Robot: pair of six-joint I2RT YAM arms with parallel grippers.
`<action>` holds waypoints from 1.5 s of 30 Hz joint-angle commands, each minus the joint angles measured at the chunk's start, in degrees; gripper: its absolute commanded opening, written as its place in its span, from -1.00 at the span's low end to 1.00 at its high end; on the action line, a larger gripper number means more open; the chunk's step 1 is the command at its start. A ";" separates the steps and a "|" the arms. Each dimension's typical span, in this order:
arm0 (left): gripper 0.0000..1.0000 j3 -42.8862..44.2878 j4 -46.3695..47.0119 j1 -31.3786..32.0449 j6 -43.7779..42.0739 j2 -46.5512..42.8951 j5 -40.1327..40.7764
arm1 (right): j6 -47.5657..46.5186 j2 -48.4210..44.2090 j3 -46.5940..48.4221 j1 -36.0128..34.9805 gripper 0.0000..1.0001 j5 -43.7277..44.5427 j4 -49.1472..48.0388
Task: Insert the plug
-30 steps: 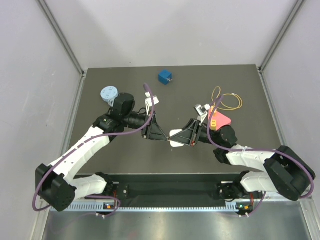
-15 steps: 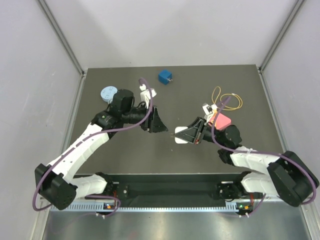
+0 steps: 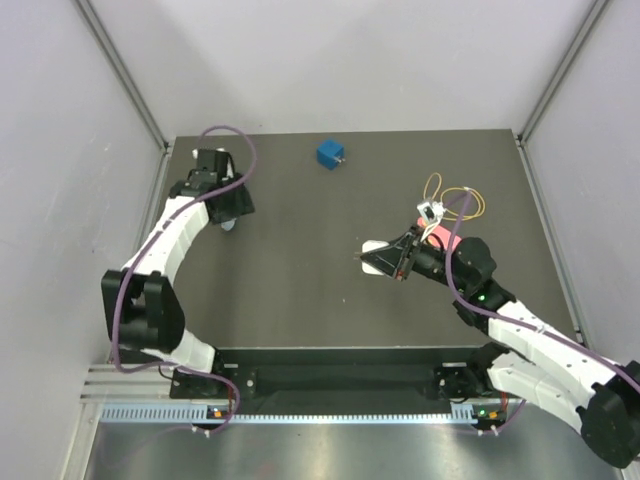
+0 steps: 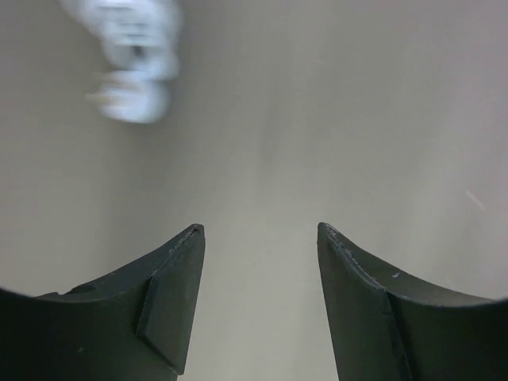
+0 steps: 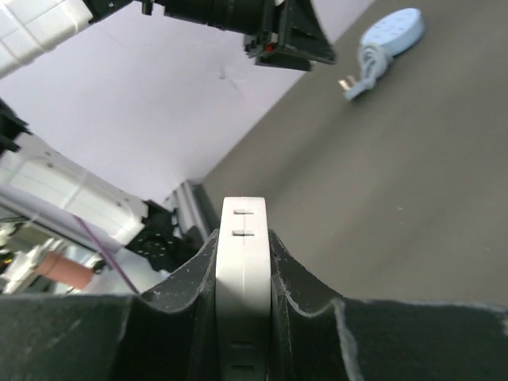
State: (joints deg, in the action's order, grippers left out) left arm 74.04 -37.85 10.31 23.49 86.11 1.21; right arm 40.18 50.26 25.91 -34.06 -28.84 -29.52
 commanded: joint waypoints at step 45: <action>-1.00 4.46 -0.39 -3.72 0.15 22.10 3.80 | -7.75 -6.31 9.33 0.66 -1.00 8.71 24.85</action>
State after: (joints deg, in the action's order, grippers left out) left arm 83.26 -33.56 3.18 21.78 113.82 8.34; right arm 32.75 45.84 31.66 -33.98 -22.15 -6.35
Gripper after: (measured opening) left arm 0.035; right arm 0.195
